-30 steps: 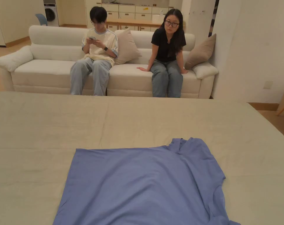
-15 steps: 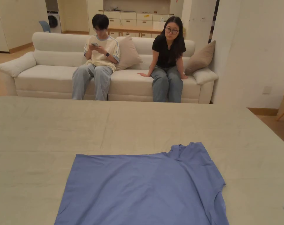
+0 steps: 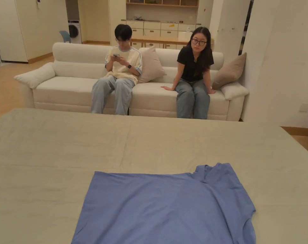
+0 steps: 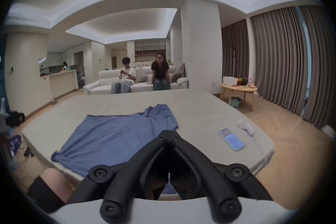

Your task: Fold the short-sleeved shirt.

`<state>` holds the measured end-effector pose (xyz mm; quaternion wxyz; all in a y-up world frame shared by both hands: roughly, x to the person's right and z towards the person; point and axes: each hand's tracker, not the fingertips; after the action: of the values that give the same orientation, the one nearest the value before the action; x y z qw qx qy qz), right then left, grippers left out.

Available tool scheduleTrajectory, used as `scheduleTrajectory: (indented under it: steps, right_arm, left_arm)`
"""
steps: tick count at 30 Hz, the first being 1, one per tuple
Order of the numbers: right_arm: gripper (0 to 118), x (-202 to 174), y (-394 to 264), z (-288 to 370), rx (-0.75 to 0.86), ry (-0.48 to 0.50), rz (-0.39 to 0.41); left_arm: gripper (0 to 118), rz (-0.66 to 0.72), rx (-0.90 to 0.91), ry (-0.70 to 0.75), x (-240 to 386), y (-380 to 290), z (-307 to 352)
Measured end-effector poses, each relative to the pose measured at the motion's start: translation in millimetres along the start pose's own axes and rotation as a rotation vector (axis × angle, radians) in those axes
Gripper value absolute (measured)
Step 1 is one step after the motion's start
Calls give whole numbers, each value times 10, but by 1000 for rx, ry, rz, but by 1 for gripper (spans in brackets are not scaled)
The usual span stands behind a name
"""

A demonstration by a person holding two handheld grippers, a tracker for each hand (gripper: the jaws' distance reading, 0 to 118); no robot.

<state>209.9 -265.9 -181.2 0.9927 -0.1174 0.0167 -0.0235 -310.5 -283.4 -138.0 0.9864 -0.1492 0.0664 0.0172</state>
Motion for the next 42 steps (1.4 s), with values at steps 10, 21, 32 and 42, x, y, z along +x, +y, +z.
scheduleTrajectory:
  steps: [10, 21, 32, 42]
  right_arm:
    - [0, 130, -42, 38, -57, 25, -27]
    - [0, 196, -103, -33, -127, 5, -49]
    - [2, 498, -497, -855, -469, 39, 53]
    - [113, 607, -857, -1754, -712, 2, -61]
  left_arm:
    - [105, 106, -540, -84, -136, -702, -1289]
    - [24, 88, -671, -52, -204, -976, -1731]
    - [5, 152, -460, -89, -227, -595, -1286]
    - [5, 154, -445, -107, -189, -447, -1280]
